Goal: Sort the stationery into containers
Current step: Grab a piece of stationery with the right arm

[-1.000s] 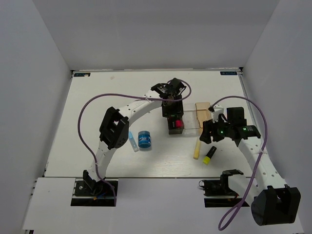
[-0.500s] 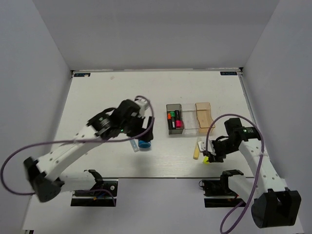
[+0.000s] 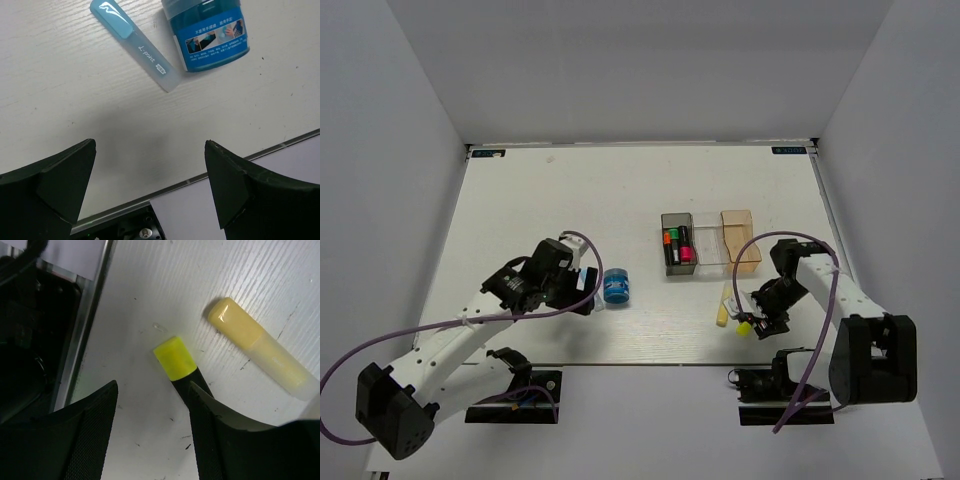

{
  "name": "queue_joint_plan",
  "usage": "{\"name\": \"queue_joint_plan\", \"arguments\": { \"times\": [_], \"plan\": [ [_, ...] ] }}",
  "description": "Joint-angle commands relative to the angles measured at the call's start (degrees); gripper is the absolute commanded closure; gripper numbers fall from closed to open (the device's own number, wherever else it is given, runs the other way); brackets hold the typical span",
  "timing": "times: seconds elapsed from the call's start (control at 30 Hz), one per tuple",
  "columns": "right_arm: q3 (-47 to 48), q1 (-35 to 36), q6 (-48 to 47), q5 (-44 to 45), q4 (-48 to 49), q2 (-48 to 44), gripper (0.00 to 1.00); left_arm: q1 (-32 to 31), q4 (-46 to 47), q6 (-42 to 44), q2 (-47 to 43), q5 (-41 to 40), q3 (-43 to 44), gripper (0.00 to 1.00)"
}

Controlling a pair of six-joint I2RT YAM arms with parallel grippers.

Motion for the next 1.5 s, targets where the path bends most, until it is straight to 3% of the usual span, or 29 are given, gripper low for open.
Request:
{"name": "queue_joint_plan", "arguments": {
  "times": [0.0,0.2,0.6,0.73,0.87,1.1,1.23,1.4,1.47],
  "plan": [
    [1.42,-0.58,-27.76,2.94,3.62,1.68,0.38,3.06,4.06,1.59,-1.18,3.78,-1.45,0.00],
    [-0.43,-1.19,-27.67,3.30,10.66,4.75,0.37,7.11,5.12,1.32,-1.70,8.37,-2.33,0.00],
    [-5.78,-1.19,-32.42,6.46,17.18,7.66,0.37,7.29,5.12,1.50,-1.09,9.33,-3.30,0.00],
    [-9.48,-1.01,-32.25,6.29,20.42,6.43,0.44,7.12,4.95,1.76,-0.83,9.33,-3.48,0.00],
    [-17.88,-0.93,-31.29,5.24,31.11,3.97,0.62,7.29,5.03,1.85,-0.82,9.07,-3.74,0.00],
    [-26.26,-1.01,-26.73,3.13,40.73,-1.04,0.86,7.29,5.21,1.85,-0.56,8.28,-4.18,0.00],
    [-23.55,-0.92,-22.51,0.07,34.79,-2.71,1.00,7.29,5.30,1.76,-0.21,8.19,-4.35,0.00],
    [-16.34,-0.75,-17.39,-5.04,20.30,-5.52,1.00,7.29,5.47,1.50,-0.12,8.37,-4.62,0.00],
    [-15.46,-0.75,-18.61,-5.49,18.69,-6.05,1.00,7.20,5.65,1.67,0.06,8.54,-4.53,0.00]
  ]
}}
